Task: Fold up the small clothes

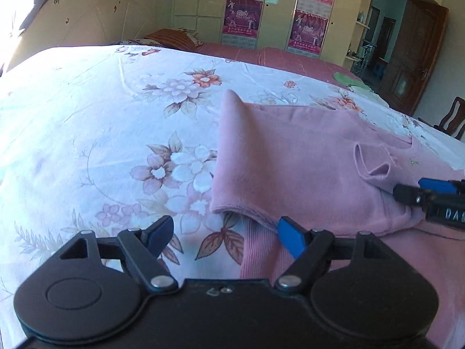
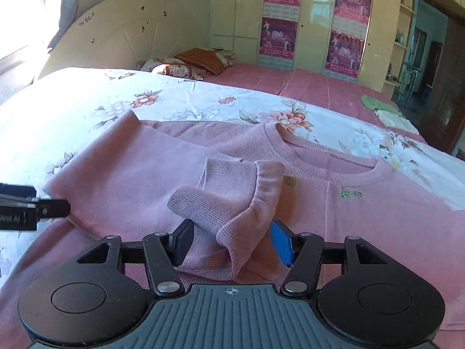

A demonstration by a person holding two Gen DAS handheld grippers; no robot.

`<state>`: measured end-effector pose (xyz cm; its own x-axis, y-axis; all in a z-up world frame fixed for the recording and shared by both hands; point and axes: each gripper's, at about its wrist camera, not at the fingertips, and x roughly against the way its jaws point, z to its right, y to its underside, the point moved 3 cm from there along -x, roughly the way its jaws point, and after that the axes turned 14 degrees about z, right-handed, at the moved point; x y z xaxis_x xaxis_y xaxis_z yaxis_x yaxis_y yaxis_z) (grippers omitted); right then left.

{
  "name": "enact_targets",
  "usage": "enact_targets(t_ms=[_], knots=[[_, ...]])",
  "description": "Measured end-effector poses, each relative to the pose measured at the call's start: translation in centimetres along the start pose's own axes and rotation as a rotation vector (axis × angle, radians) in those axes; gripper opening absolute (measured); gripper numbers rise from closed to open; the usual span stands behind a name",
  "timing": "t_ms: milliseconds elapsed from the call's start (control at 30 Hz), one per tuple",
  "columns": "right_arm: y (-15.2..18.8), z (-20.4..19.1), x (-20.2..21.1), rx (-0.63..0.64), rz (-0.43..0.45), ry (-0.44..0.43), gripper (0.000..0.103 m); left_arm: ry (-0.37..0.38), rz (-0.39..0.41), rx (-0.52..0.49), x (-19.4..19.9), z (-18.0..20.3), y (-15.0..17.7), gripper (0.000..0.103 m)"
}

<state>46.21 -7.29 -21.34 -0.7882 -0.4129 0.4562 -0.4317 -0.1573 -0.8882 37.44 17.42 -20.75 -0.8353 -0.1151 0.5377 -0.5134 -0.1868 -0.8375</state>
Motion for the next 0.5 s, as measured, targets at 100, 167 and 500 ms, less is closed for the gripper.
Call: enact_targets(t_ms=[100,167,500], knots=[[-1.2,1.5,0.1,-0.101,0.019,-0.01,0.008,-0.006,0.01,-0.037,-0.3,0.2,0.3,0.071],[-1.8,2.5,0.7,-0.145,0.041,0.001,0.008,-0.005,0.026,-0.057,-0.7,0.7,0.4,0.059],[-1.9,10.0,4.5,-0.206,0.072,0.179,0.003,0.013,0.075,-0.161,0.2,2.3,1.0,0.063]])
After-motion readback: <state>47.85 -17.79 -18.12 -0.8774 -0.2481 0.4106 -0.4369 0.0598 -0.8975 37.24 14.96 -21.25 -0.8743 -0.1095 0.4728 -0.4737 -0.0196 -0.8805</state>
